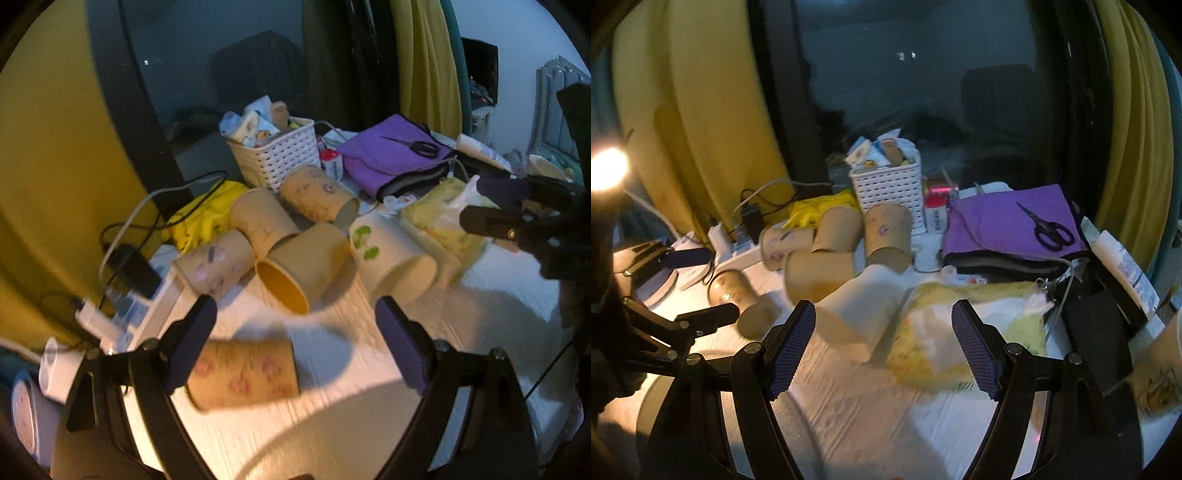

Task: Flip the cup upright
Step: 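Move the left tool toward the tan paper cups lying on their sides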

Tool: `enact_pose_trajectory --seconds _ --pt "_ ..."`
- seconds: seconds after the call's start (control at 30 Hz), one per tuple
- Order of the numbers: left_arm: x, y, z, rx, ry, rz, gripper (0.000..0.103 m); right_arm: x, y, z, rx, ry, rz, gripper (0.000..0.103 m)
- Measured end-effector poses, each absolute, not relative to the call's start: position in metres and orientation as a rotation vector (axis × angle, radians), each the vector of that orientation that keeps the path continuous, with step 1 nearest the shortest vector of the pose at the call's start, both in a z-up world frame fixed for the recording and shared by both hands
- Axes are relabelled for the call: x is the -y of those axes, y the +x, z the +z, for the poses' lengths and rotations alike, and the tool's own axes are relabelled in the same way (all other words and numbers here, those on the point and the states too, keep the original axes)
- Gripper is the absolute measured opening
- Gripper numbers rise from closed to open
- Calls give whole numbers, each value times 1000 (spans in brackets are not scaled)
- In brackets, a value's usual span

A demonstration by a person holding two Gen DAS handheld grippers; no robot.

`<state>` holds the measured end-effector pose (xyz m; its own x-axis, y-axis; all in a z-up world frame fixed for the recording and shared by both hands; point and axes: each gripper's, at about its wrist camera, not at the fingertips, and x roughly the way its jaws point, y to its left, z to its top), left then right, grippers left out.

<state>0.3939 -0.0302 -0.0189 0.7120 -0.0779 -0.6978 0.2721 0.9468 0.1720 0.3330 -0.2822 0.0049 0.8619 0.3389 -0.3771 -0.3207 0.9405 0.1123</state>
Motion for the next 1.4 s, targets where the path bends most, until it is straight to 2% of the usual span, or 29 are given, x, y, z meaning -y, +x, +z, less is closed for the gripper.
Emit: enact_pose_trajectory --seconds 0.33,0.83,0.87,0.9,1.07,1.1,1.13,1.27,1.4 --pt "49 460 -44 -852 417 -199 89 277 381 12 -437 71 372 79" --pt "68 483 -81 -966 551 -199 88 291 389 5 -470 137 379 79" --pt "68 483 -82 -968 555 -204 87 291 388 5 -470 140 381 79" --pt "70 482 -84 -974 564 -214 78 291 388 6 -468 142 382 79" --pt "75 475 -82 -949 581 -219 76 292 384 6 -469 144 389 79" --pt "75 474 -79 -941 573 -220 70 292 383 7 -470 144 388 79" --pt "75 474 -78 -948 563 -228 49 293 381 7 -471 144 388 79" --pt "73 472 -74 -962 526 -241 44 292 375 10 -467 144 384 79" --pt "66 467 -70 -963 477 -245 43 290 367 12 -465 140 383 79"
